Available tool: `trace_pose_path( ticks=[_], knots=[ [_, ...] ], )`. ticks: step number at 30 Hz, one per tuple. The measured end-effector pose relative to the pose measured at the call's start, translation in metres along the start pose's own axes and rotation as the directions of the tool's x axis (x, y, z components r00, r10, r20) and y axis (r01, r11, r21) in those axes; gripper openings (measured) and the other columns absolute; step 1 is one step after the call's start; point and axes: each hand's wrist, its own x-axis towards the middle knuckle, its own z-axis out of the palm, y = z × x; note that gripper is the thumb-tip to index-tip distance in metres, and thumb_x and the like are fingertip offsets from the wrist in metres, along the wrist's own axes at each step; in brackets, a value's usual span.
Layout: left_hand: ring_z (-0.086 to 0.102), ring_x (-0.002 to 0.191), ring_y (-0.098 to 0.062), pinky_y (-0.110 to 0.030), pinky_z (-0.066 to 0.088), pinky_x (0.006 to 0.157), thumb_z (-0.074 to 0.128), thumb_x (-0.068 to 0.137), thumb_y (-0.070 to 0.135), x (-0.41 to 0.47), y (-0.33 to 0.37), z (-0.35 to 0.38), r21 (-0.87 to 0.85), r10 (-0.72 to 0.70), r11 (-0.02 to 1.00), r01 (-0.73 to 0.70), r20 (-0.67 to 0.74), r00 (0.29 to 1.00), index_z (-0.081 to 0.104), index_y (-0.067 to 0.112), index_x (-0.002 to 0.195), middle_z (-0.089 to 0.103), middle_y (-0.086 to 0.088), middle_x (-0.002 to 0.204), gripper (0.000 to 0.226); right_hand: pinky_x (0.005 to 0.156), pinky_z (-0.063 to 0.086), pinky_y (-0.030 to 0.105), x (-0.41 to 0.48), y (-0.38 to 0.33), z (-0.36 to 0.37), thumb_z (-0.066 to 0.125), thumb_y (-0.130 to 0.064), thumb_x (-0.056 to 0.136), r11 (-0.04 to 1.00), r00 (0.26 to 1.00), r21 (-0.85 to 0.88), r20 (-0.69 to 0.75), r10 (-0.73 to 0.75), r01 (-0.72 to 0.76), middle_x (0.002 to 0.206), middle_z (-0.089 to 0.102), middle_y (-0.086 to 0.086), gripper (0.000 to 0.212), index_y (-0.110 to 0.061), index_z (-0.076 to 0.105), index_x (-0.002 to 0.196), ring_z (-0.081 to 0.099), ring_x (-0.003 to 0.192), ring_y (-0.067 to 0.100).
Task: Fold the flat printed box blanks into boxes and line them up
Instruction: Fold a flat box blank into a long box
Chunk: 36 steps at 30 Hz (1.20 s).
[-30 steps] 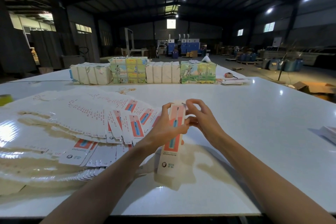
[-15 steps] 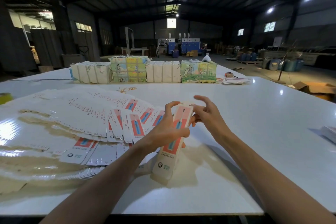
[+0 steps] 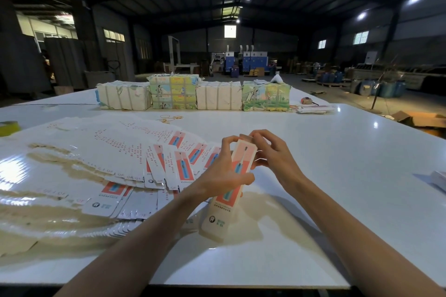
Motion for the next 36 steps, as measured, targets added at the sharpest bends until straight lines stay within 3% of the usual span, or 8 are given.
trace_pose_path(
  ticks=[5, 9, 16, 19, 23, 27, 31, 36],
  knots=[
    [0.065, 0.092, -0.011, -0.010, 0.047, 0.055, 0.073, 0.068, 0.049, -0.002, 0.003, 0.000, 0.040, 0.037, 0.998, -0.039, 0.047, 0.998, 0.013, 0.051, 0.142, 0.051, 0.019, 0.110, 0.096, 0.067, 0.061, 0.033, 0.003, -0.003, -0.008, 0.057, -0.031, 0.109, 0.993, 0.995, 0.074, 0.008, 0.095, -0.095, 0.085, 0.075, 0.007, 0.020, -0.017, 0.071, 0.111, 0.075, 0.077, 0.027],
    [0.065, 0.090, -0.012, -0.008, 0.048, 0.053, 0.073, 0.067, 0.048, -0.004, 0.005, 0.000, 0.032, 0.045, 0.998, -0.046, 0.035, 0.998, 0.014, 0.050, 0.141, 0.048, 0.026, 0.102, 0.094, 0.065, 0.062, 0.034, 0.004, -0.003, -0.008, 0.063, -0.024, 0.105, 0.984, 0.988, 0.093, -0.001, 0.152, -0.151, 0.086, 0.077, 0.009, 0.015, -0.017, 0.076, 0.105, 0.077, 0.078, 0.030],
    [0.068, 0.093, -0.015, -0.009, 0.052, 0.059, 0.075, 0.069, 0.046, -0.003, 0.001, 0.002, 0.010, 0.084, 0.996, -0.085, 0.036, 0.996, 0.015, 0.053, 0.141, 0.053, 0.024, 0.105, 0.094, 0.061, 0.063, 0.035, 0.004, -0.002, -0.009, 0.063, -0.020, 0.105, 0.990, 0.991, 0.051, -0.024, 0.133, -0.131, 0.083, 0.077, 0.007, 0.015, -0.016, 0.077, 0.105, 0.078, 0.076, 0.032],
    [0.067, 0.089, -0.010, 0.000, 0.046, 0.057, 0.076, 0.070, 0.045, -0.001, -0.002, 0.003, 0.009, 0.095, 0.995, -0.095, 0.032, 0.995, 0.017, 0.056, 0.138, 0.052, 0.027, 0.104, 0.090, 0.061, 0.063, 0.035, 0.003, -0.001, -0.009, 0.061, -0.017, 0.106, 0.992, 0.993, 0.031, -0.024, 0.119, -0.119, 0.084, 0.077, 0.009, 0.015, -0.015, 0.076, 0.103, 0.078, 0.076, 0.031],
    [0.068, 0.088, -0.004, 0.001, 0.044, 0.054, 0.076, 0.071, 0.046, 0.001, -0.005, 0.005, 0.004, 0.068, 0.998, -0.068, 0.005, 0.998, 0.018, 0.059, 0.134, 0.052, 0.030, 0.102, 0.087, 0.068, 0.064, 0.036, 0.003, -0.001, -0.012, 0.059, -0.015, 0.107, 0.995, 0.994, 0.021, 0.036, 0.101, -0.102, 0.090, 0.077, 0.014, 0.015, -0.010, 0.073, 0.105, 0.078, 0.080, 0.032],
    [0.058, 0.098, 0.023, 0.002, 0.044, 0.056, 0.079, 0.077, 0.039, 0.006, -0.012, 0.006, -0.088, 0.026, 0.996, -0.029, -0.025, 0.999, 0.021, 0.057, 0.133, 0.056, 0.024, 0.106, 0.083, 0.072, 0.064, 0.036, 0.004, -0.001, -0.008, 0.064, -0.029, 0.106, 0.993, 0.990, 0.002, 0.078, 0.120, -0.120, 0.098, 0.079, 0.009, 0.020, -0.011, 0.073, 0.105, 0.078, 0.088, 0.030],
    [0.069, 0.089, -0.009, 0.002, 0.042, 0.051, 0.078, 0.071, 0.045, 0.006, -0.012, 0.009, -0.083, -0.004, 0.997, -0.003, -0.088, 0.996, 0.015, 0.064, 0.139, 0.054, 0.029, 0.104, 0.095, 0.077, 0.067, 0.039, 0.002, 0.002, -0.004, 0.068, -0.028, 0.103, 0.997, 0.997, -0.046, 0.042, 0.061, -0.059, 0.095, 0.081, 0.006, 0.016, -0.013, 0.074, 0.107, 0.080, 0.089, 0.026],
    [0.069, 0.089, -0.001, 0.001, 0.042, 0.050, 0.078, 0.070, 0.044, 0.009, -0.014, 0.010, -0.059, -0.002, 0.998, -0.003, -0.083, 0.997, 0.016, 0.065, 0.137, 0.054, 0.029, 0.102, 0.094, 0.084, 0.066, 0.043, 0.000, -0.001, -0.005, 0.066, -0.025, 0.105, 0.999, 0.998, -0.012, 0.047, 0.052, -0.051, 0.098, 0.080, 0.010, 0.018, -0.010, 0.073, 0.111, 0.079, 0.091, 0.029]
  ],
)
